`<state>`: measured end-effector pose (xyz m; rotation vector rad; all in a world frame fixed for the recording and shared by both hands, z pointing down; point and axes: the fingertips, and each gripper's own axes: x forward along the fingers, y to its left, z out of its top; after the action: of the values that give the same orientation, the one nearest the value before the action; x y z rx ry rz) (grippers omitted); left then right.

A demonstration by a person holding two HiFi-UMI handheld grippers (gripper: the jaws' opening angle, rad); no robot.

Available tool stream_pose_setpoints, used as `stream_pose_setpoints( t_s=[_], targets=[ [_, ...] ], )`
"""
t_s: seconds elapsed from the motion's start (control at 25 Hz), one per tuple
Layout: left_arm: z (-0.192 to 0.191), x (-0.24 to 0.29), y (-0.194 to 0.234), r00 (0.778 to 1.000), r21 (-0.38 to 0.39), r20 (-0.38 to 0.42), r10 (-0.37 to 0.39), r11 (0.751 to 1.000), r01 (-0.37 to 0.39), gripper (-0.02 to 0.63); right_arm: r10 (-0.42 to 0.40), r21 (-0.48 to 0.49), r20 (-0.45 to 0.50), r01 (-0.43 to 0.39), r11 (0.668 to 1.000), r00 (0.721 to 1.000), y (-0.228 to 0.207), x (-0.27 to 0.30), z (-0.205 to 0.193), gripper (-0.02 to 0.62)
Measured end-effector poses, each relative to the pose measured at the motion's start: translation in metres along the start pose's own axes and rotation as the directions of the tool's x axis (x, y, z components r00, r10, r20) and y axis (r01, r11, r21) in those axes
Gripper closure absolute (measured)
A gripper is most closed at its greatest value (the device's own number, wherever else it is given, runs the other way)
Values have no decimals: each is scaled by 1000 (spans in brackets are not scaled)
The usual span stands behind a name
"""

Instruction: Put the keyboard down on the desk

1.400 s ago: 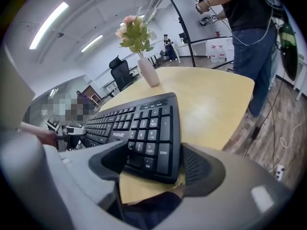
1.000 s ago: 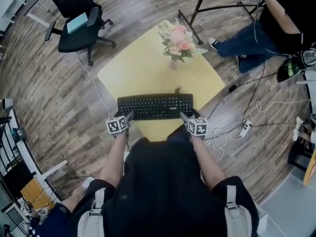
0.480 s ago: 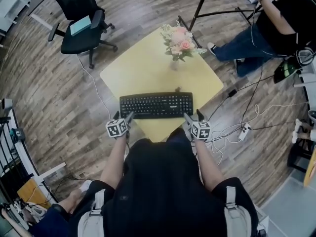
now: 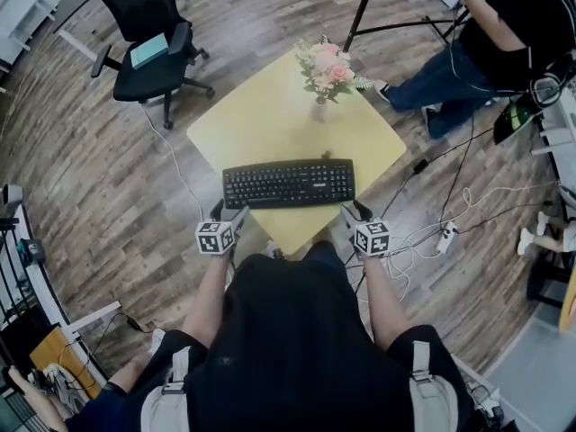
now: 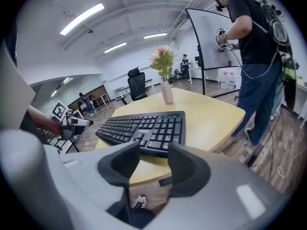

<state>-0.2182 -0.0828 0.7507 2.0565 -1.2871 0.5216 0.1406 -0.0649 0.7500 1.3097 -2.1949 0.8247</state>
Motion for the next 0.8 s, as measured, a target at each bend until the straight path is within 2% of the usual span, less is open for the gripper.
stream_pose_setpoints(
  t_s=[0.12,0.28,0.44,0.6,0.8],
  targets=[
    [1,-11,-12,998,43,9,-54,998,54,252,10,-35,14,-10,999,1000,19,-6,-1,456],
    [3,-28,-21,994,93,30,-106,990,103,429,32,-56,35,-30,998,999,45,-11,-4,499],
    [-1,-41,-27,987,125,22,-157,980,153,524,67,-59,45,-64,996,997,70,-13,-8,526],
    [-5,-49,-28,982,127,11,-188,974,185,578,107,-70,45,-104,992,993,90,-15,-10,543],
    [-8,-55,-25,977,118,12,-213,971,210,595,153,-81,30,-150,985,988,108,-15,-11,548]
  ],
)
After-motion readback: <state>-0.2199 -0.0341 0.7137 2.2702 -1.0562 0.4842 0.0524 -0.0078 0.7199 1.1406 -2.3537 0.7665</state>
